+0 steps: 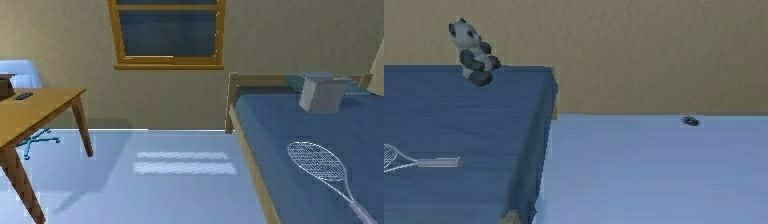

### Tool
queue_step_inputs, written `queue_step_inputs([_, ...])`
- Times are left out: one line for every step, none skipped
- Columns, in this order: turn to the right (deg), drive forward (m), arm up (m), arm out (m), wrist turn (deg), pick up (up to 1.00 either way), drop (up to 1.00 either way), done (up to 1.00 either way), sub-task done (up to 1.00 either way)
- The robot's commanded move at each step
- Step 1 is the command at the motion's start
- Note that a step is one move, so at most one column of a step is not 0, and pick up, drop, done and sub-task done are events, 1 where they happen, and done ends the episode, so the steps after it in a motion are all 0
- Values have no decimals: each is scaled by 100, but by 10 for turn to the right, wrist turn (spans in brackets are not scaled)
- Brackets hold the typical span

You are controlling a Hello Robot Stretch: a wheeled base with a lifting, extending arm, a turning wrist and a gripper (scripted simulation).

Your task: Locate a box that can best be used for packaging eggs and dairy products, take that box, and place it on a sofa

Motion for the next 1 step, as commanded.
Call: queue_step_inputs([30,0,0,0,0,0,0,0,0])
